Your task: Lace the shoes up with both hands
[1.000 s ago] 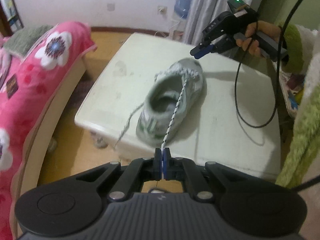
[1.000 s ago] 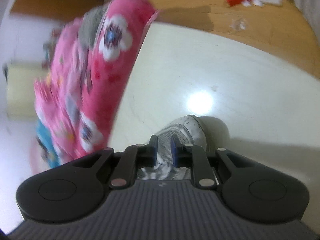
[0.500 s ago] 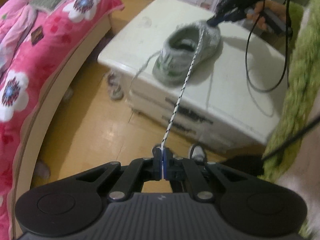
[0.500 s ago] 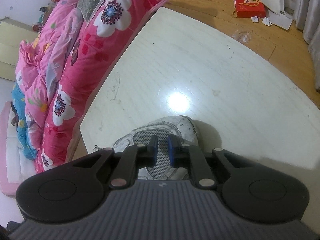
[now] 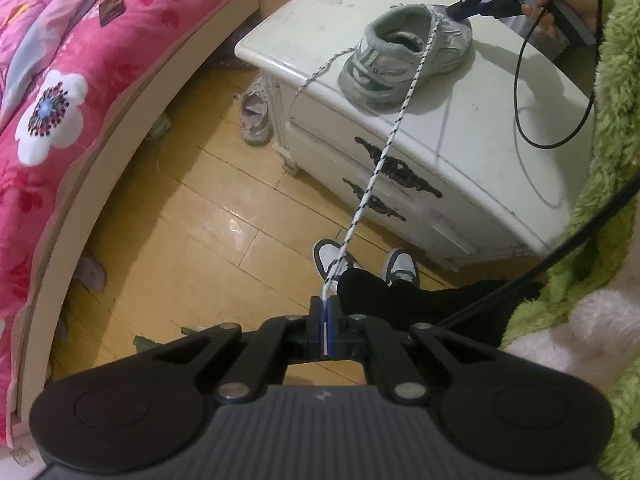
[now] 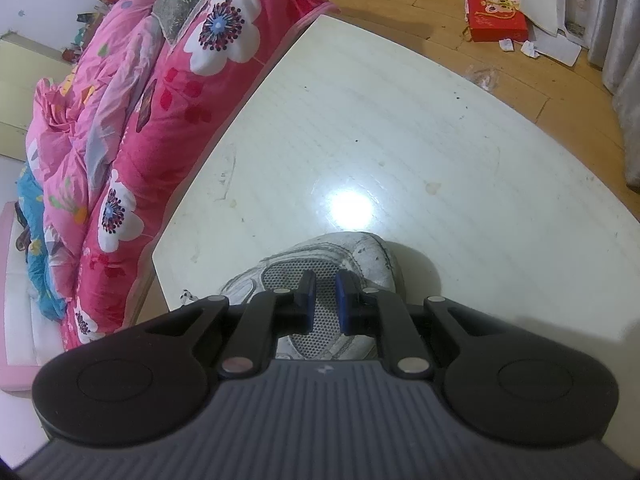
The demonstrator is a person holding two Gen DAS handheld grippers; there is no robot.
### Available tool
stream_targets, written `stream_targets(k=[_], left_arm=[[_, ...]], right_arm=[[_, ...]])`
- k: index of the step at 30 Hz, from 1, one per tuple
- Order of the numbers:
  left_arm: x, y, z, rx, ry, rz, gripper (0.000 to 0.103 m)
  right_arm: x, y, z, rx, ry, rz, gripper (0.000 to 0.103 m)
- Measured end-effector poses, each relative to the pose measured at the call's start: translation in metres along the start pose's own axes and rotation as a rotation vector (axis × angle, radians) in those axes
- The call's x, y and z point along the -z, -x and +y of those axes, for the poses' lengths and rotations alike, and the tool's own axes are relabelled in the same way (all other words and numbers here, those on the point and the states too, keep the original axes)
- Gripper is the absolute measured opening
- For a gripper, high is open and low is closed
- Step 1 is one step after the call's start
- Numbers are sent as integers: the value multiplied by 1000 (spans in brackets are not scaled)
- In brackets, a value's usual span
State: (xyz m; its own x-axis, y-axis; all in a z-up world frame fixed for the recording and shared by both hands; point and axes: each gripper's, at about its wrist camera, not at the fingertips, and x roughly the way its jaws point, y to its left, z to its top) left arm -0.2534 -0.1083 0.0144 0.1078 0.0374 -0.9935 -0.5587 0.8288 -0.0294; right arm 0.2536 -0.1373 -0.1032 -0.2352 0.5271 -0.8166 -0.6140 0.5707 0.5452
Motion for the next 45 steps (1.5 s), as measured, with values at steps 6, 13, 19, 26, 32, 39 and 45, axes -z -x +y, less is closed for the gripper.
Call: stream_targets(k=[6, 13, 19, 26, 32, 39, 45], left_arm=[[7, -14, 2, 14, 41, -7, 1], [-1, -32, 11, 80, 130, -68, 10], [-19, -78, 23, 109, 252, -163, 40], [-49, -128, 34, 65, 455, -100, 58], [-85, -149, 48, -35, 501, -60, 69], [-103, -163, 68, -93, 599, -69, 77], [-104, -172, 75, -76, 613, -54, 79]], right_arm=[[-2, -2, 8, 33, 34, 17, 8], [-3, -4, 21, 86, 85, 39, 8], [-1, -4, 36, 129, 204, 54, 11], [-9, 24, 77, 177, 393, 47, 13], [7, 12, 187, 14, 823, 64, 21], [70, -71, 275, -60, 1259, 242, 25], [112, -128, 297, 72, 1476, 407, 25]])
